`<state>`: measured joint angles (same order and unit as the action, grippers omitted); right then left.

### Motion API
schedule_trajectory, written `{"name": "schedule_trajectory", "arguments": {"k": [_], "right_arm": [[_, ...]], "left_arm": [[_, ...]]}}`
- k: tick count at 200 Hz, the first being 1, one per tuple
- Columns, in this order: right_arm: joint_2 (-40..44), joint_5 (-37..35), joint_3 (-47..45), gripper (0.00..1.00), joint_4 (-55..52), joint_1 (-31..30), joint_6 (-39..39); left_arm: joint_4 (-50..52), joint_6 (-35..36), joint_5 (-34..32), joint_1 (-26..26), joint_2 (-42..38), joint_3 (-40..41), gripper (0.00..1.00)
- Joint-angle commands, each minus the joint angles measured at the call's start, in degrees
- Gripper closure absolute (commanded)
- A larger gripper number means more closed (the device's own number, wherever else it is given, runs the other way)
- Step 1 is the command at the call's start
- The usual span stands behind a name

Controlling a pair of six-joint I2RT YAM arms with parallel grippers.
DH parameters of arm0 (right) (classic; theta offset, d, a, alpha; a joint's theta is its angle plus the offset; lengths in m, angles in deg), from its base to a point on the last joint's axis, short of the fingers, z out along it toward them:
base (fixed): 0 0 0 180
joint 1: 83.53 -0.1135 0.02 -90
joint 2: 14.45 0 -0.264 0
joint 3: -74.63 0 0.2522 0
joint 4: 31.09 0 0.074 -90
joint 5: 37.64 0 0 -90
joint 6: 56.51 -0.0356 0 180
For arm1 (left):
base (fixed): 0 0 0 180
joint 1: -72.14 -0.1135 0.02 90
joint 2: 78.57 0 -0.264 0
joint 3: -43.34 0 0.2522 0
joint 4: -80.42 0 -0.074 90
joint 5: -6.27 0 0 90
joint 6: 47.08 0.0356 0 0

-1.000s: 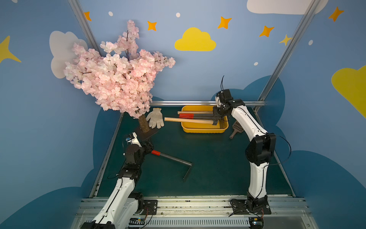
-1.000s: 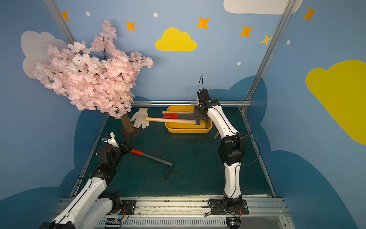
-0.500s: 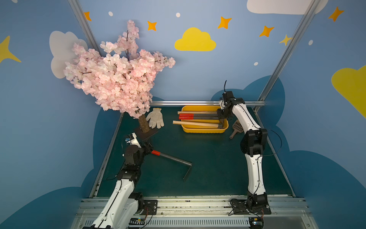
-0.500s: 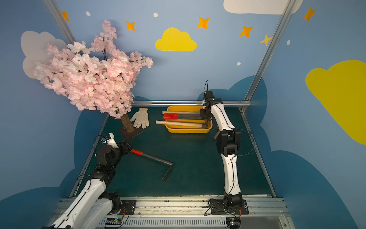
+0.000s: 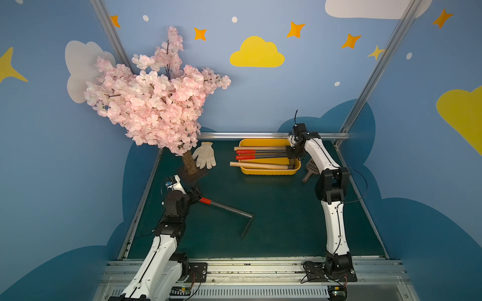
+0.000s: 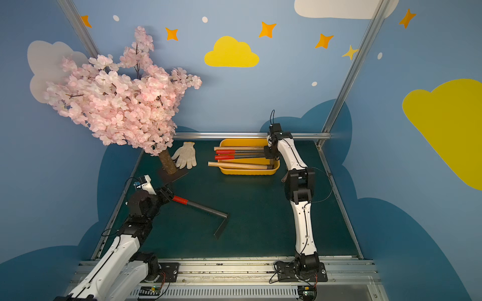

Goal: Put the small hoe into the storage box
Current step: Place the hoe in the storage box.

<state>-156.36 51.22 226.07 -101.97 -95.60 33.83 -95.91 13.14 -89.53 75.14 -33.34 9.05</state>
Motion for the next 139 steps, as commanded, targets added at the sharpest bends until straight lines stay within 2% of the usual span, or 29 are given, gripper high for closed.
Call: {"name": "schedule_trajectory", "arguments": {"k": [1, 109, 124, 139], "right_arm": [[-0.12, -0.3, 1.98, 1.0, 3.01, 0.08, 1.11], [-3.02, -4.12, 1.93, 1.0, 5.57, -0.22, 2.48], [-2.79, -4.61, 1.62, 0.84, 5.67, -0.23, 2.3], [-1.88, -5.07, 0.75, 0.77, 6.5, -0.31, 2.22]], "left_arm": [[0.76, 0.94, 0.35, -0.22, -0.14, -0.77, 0.29], [1.3, 0.96, 0.44, -0.12, 0.33, -1.16, 0.29], [1.39, 1.04, 0.44, -0.16, 0.25, -1.23, 0.29], [1.39, 1.04, 0.44, -0.18, 0.27, -1.22, 0.29]]}}
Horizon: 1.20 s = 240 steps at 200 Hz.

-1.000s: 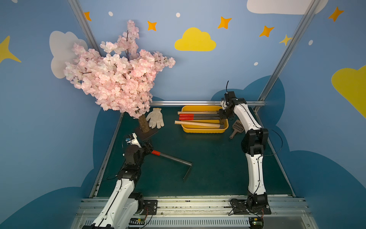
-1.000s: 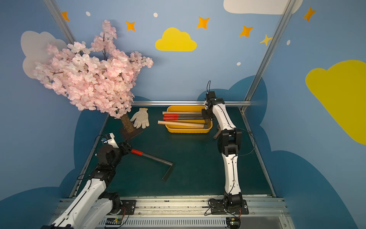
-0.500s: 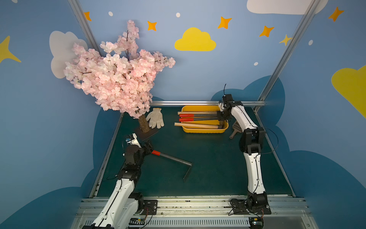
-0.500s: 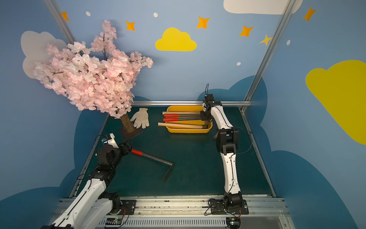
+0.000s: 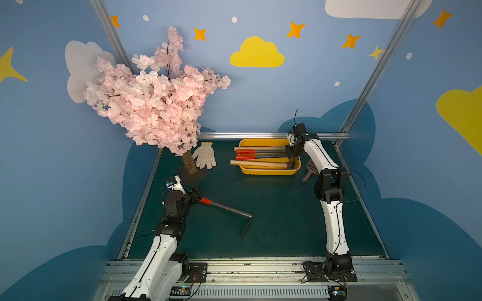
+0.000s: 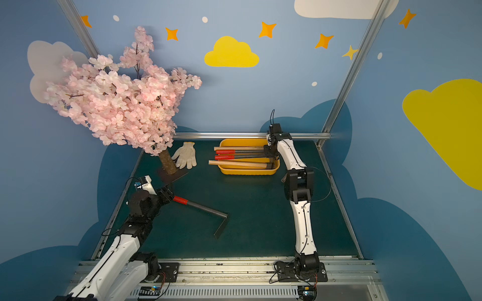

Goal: Put the small hoe into the storage box
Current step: Place the hoe in the storage box.

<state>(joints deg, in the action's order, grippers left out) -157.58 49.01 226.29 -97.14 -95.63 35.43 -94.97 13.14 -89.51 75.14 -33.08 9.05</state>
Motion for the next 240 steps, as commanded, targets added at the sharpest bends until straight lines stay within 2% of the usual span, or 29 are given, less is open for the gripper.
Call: {"name": "schedule_trajectory", "arguments": {"k": [1, 33, 64, 76, 85, 104, 142, 199, 240], "right_arm": [[-0.57, -2.83, 0.44, 0.76, 1.76, -0.29, 0.58], [4.69, -3.46, -4.85, 0.67, 6.16, -0.68, 0.45], [11.36, -3.97, -9.52, 0.65, 8.99, -1.75, 0.55], [13.63, -1.63, -11.37, 0.66, 10.24, -2.36, 0.76], [15.53, 3.12, -13.82, 0.67, 12.0, -2.91, 3.9], [17.57, 6.42, -17.76, 0.67, 14.19, -4.58, 5.45], [14.18, 12.28, -19.51, 0.73, 12.97, -9.53, 10.8], [6.24, 12.59, -12.24, 0.77, 11.6, -13.01, 10.73], [5.1, 11.69, -12.41, 0.78, 14.49, -13.54, 9.45]], "left_arm": [[0.49, 1.04, 0.42, -0.14, 0.02, -1.19, 0.29], [0.45, 1.03, 0.42, -0.11, -0.1, -1.0, 0.29], [0.11, 0.83, 0.68, -0.15, -0.23, -0.66, 0.29], [-0.06, 0.77, 0.86, -0.12, -0.17, -0.53, 0.29], [-0.32, 0.53, 1.02, -0.15, -0.14, -0.25, 0.29], [-0.61, 0.17, 1.21, -0.15, -0.4, 0.12, 0.29], [-0.39, 0.16, 1.65, -0.13, -0.98, 0.26, 0.29], [-0.18, 0.44, 1.7, -0.13, -0.98, 0.23, 0.29], [-0.02, 0.67, 1.3, -0.11, -0.88, 0.39, 0.29]]}}
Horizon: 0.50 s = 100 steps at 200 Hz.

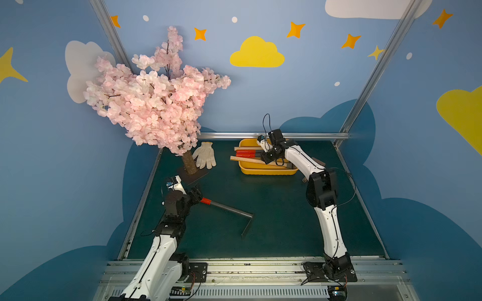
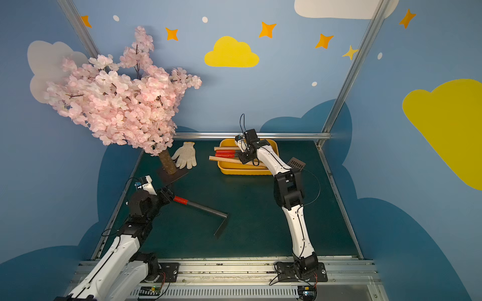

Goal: Put the small hoe into the storage box
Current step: Place the hoe in the storage box.

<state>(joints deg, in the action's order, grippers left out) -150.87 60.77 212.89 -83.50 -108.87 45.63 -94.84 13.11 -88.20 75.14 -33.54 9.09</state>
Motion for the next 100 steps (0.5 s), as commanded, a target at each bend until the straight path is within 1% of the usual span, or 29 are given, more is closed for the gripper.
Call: {"name": "schedule_trajectory", "arguments": {"k": [1, 49, 100], "right_arm": [[-1.67, -0.06, 1.0, 0.78, 0.9, -0.31, -0.78], [-4.12, -0.75, 2.3, 0.8, 1.24, -0.27, 0.0], [-9.14, -0.01, 7.9, 0.84, -1.66, -0.23, 2.17]], "left_arm": [[-0.18, 0.7, -0.01, -0.11, -0.4, 0.35, 0.29], [-0.46, 0.78, -0.01, -0.11, 0.29, 0.24, 0.29], [0.44, 0.93, -0.28, -0.13, -0.47, 0.17, 0.29]]}}
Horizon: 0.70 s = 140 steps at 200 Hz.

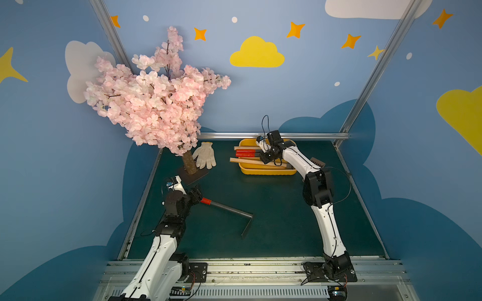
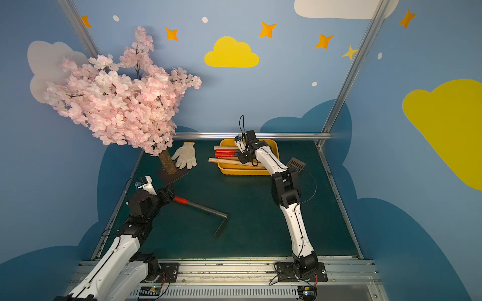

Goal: Put the small hoe into the storage box
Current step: Place the hoe in the storage box.

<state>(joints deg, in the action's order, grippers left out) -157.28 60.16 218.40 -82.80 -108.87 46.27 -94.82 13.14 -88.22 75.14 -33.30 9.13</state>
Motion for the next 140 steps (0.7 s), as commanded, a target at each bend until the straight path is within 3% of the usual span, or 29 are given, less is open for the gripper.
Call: {"name": "schedule_trajectory", "arguments": {"k": [1, 22, 78, 140], "right_arm": [[-2.82, 0.62, 2.46, 0.84, -2.37, -0.23, 1.63], [-4.07, 0.55, 3.29, 0.83, -2.86, -0.1, 2.43], [0.36, -3.57, -2.51, 0.67, 1.99, -0.59, 1.27], [10.55, -7.78, -6.59, 0.66, 3.29, -1.05, 1.04]], "left_arm": [[0.4, 0.88, -0.25, -0.12, -0.71, 0.09, 0.29], [0.48, 0.81, -0.34, -0.11, -0.56, 0.06, 0.29], [0.44, 0.95, -0.35, -0.18, -0.02, -0.06, 0.29], [-0.47, 0.34, -0.08, -0.11, -0.01, 0.71, 0.29]]}}
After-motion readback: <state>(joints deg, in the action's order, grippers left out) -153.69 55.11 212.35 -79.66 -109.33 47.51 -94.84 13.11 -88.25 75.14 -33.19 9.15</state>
